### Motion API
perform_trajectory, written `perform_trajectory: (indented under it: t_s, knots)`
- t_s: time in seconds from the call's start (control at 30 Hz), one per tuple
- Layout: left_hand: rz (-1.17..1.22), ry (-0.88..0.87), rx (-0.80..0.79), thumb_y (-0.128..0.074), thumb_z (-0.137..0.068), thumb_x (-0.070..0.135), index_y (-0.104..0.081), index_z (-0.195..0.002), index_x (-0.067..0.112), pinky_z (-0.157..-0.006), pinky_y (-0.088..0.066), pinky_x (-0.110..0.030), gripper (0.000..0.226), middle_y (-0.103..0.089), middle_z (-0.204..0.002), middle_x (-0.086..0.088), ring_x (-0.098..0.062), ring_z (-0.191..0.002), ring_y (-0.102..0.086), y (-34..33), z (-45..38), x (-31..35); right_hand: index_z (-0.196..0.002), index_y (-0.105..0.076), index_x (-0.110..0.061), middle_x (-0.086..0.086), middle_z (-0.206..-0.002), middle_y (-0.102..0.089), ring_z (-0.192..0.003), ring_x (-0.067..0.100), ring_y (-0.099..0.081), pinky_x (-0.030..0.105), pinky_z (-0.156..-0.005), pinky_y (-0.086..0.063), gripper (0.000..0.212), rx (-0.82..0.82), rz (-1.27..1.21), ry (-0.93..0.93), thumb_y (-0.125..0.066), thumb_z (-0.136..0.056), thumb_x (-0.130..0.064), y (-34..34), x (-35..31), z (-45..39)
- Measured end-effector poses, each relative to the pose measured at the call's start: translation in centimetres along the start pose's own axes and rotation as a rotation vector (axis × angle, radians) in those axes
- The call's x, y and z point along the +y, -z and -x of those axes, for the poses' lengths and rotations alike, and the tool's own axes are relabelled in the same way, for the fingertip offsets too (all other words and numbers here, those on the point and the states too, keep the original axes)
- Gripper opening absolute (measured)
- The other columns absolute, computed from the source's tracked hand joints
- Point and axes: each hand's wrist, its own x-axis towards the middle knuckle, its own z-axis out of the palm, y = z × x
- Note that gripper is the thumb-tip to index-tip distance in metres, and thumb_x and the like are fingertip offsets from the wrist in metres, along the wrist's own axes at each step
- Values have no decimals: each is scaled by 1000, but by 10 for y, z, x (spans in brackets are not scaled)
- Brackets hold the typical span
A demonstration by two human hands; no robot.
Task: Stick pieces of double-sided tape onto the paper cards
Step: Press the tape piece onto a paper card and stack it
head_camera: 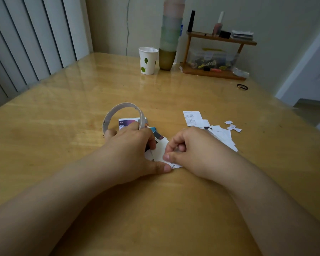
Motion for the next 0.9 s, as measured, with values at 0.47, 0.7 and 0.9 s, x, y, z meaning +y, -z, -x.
perform_trajectory:
  t_s: [0.47, 0.7, 0.9]
  knots:
    - [102, 12, 118, -64, -82, 44, -42, -71, 31, -96, -19, -29, 27, -39, -87, 17, -6, -84, -39, 3, 2, -3, -76, -67, -21, -11, -61, -48, -52, -3, -47, 9, -48, -36, 9, 474, -192, 2, -68, -85, -19, 5, 14, -2]
    - [85, 50, 174, -62, -83, 42, -43, -69, 31, -93, -17, -28, 25, -39, -87, 16, -8, -86, -40, 5, 2, -5, -76, -66, -25, -12, -65, -50, -55, 2, -44, 13, -50, -35, 9, 438, -157, -4, -70, -83, -24, 7, 17, -2]
    - [126, -12, 93, -64, -65, 67, -44, -89, 36, -94, -16, -25, 44, -36, -93, 20, 14, -85, -29, 3, 7, 0, -99, -53, -34, -16, -86, -47, -72, -2, -45, 18, -61, -35, 43, 70, 32, -155, -76, -68, -52, 7, 22, 2]
